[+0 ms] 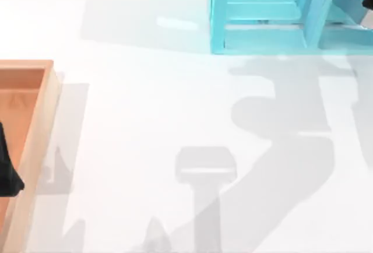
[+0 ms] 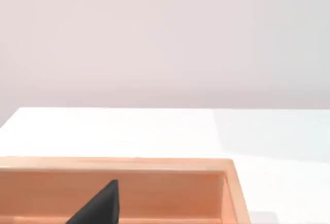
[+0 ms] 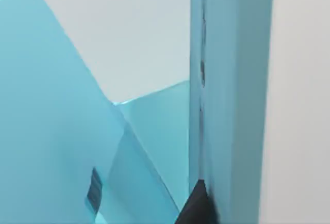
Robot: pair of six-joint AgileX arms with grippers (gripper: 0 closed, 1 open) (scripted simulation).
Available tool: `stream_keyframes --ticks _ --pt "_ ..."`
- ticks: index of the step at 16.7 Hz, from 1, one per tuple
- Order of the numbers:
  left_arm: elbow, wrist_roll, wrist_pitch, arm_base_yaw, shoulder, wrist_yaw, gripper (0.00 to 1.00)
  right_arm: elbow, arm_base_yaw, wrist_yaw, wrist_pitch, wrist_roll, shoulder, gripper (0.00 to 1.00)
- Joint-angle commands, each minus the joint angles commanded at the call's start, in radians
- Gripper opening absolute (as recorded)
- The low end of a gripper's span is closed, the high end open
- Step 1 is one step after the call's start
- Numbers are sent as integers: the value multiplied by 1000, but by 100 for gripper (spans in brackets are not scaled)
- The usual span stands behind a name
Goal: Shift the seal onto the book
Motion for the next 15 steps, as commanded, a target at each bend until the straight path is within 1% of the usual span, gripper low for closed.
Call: stream_keyframes --ticks 9,12,15 --pt "0 0 0 0 0 0 100 -310 -16 -30 -382 -3 -718 0" --pt "0 0 0 0 0 0 100 -376 -21 -35 -463 -6 -847 0" --pt "0 0 0 0 0 0 100 -394 -22 -37 -486 -7 -881 0"
